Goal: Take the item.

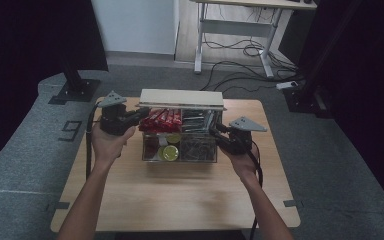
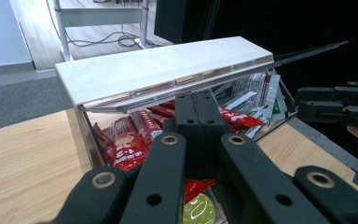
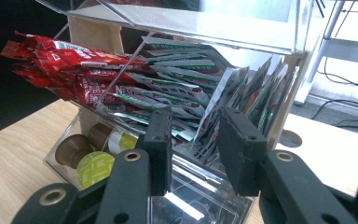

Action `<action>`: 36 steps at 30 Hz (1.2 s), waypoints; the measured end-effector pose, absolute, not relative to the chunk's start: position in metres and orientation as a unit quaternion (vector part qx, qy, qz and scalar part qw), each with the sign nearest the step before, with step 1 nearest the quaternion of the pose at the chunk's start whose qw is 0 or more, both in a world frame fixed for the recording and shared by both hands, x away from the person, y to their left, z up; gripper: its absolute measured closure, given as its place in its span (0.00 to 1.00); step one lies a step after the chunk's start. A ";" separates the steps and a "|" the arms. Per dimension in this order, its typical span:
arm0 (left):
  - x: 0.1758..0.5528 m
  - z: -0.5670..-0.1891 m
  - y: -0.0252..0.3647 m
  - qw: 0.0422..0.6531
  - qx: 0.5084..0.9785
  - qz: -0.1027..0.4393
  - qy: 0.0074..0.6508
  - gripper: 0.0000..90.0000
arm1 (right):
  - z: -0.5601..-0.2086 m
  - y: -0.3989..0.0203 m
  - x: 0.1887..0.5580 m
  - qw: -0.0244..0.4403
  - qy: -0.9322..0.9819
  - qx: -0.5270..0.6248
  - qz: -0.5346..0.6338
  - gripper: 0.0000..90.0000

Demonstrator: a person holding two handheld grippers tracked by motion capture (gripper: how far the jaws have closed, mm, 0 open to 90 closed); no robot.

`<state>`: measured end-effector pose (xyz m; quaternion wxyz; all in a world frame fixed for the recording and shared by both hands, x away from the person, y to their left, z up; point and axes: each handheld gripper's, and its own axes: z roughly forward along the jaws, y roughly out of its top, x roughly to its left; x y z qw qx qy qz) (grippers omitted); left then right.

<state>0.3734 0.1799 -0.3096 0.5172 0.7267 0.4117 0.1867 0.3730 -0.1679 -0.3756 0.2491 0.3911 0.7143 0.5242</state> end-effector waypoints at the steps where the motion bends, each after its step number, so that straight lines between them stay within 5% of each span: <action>1: 0.373 -0.310 0.180 0.517 0.727 0.187 0.412 1.00 | -0.376 -0.167 0.374 0.251 0.714 0.391 0.523 0.72; 36: 0.374 -0.309 0.180 0.516 0.728 0.186 0.411 1.00 | -0.375 -0.155 0.398 0.275 0.706 0.403 0.513 0.75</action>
